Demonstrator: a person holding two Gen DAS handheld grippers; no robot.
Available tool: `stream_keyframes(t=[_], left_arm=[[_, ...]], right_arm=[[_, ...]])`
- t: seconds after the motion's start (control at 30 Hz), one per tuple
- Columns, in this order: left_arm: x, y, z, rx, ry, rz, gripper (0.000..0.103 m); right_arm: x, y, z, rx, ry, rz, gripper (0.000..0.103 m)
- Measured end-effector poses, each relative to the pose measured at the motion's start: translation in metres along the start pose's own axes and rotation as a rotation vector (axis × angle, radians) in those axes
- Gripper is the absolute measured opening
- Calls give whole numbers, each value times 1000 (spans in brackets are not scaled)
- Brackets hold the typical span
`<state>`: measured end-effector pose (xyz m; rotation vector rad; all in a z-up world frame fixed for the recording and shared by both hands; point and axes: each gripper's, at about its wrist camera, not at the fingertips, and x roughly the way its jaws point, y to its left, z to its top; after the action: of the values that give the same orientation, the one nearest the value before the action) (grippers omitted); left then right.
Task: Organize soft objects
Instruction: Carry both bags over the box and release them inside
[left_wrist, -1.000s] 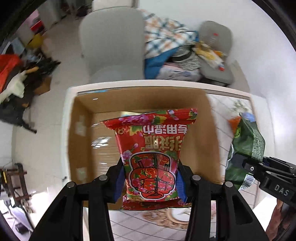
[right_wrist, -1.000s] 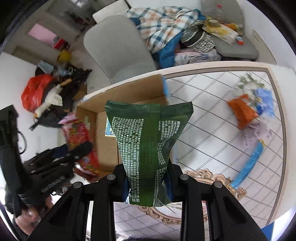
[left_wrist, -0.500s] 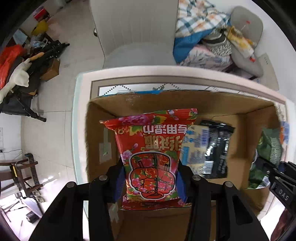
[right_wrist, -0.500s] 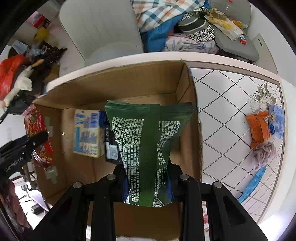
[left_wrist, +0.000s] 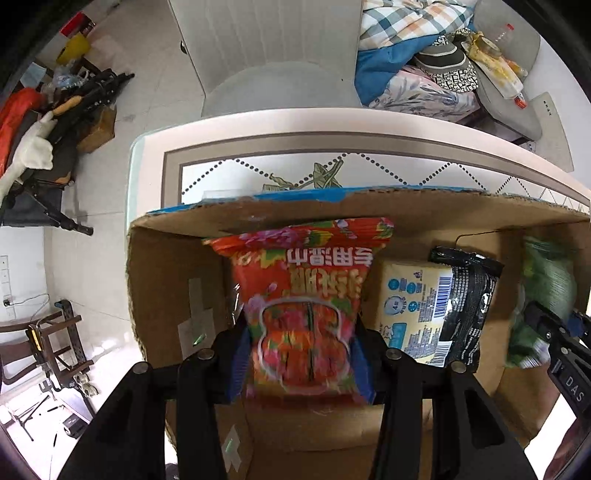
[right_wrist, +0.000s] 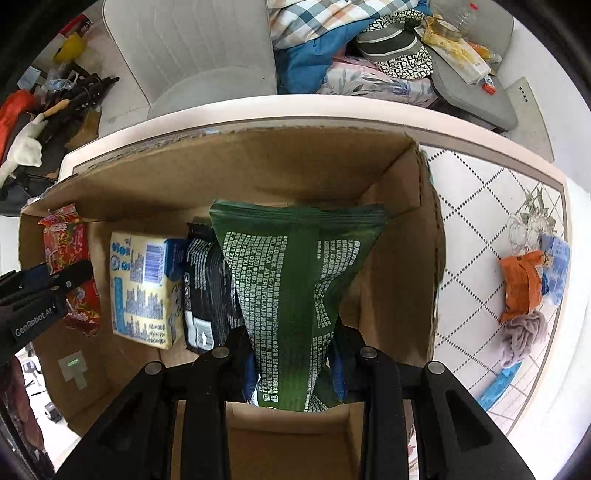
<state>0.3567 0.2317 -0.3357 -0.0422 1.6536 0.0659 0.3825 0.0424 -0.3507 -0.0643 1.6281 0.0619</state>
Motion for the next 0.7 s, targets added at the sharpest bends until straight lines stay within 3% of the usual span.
stream_keyframes(t=[0.07,0.13,0.27,0.37,0.4,0.43,0.47,0.53,0.7], left_arm=[[-1,3,-1,-15,-1,-5,47],[-5,6,-3,-27,-5,-15,48],[-19,14,-11,-68,-34,-30,64],[-40,15,-26,-81,-89,-35,72],[-45,15,-31,-76,-107,-32,77],[-53,15,-38,-74,-130,-30,93],[-58,14,-45,-71,-146,-25,100],[-72,12,-65,-57,-189,-11,100],[-94,12,-113,-75,-254,-27,101]], right_arm=[[-2,0,2,3,-11,-7,40],[-4,-2,3,16,-14,1,60],[-13,-4,-1,21,-23,26,62],[-23,0,-11,-2,-32,29,71],[-26,2,-15,-10,-38,28,77],[-30,4,-21,-20,-47,26,87],[-35,6,-28,-30,-60,29,92],[-45,10,-42,-41,-90,27,103],[-66,13,-85,-31,-159,41,103]])
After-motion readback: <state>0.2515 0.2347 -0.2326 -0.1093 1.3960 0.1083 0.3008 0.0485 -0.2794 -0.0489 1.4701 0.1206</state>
